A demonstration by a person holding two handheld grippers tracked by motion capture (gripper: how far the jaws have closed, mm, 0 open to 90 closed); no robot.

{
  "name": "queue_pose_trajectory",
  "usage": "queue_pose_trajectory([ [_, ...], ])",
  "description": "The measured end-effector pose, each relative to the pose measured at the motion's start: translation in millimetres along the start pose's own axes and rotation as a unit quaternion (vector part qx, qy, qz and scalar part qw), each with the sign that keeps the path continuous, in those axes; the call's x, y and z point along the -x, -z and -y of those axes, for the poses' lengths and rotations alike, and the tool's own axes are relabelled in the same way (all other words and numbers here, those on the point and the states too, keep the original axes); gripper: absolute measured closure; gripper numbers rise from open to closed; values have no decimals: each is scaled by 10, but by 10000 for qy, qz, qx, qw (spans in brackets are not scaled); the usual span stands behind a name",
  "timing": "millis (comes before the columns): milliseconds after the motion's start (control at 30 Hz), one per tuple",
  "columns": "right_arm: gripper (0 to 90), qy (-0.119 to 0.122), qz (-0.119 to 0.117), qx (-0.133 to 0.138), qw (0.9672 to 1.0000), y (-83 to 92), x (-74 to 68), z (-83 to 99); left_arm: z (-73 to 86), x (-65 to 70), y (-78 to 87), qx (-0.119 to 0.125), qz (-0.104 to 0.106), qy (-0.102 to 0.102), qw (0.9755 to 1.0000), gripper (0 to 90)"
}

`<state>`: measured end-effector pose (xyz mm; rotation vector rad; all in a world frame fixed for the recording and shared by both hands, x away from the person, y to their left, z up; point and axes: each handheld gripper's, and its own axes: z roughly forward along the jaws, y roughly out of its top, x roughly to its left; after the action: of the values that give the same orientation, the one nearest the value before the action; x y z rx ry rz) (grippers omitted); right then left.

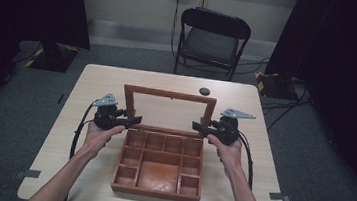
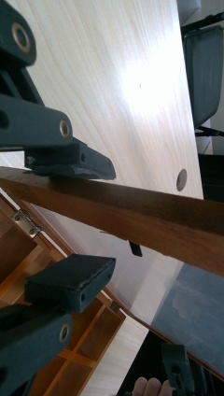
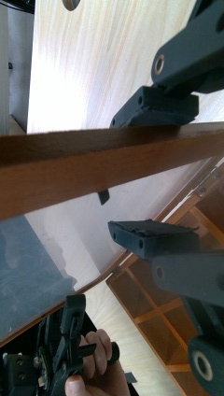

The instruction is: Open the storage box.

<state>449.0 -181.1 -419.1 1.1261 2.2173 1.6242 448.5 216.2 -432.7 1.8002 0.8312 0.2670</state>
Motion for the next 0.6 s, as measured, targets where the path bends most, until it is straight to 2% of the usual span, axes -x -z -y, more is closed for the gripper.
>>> queue_pose_trajectory([
  [433, 496, 2, 73, -17, 10000, -56, 32, 29, 12, -40, -18, 27, 16, 128, 9999, 524],
  [600, 499, 52, 141, -171, 9997, -52, 28, 56, 19, -31, -3, -18, 1, 96, 10000, 531],
])
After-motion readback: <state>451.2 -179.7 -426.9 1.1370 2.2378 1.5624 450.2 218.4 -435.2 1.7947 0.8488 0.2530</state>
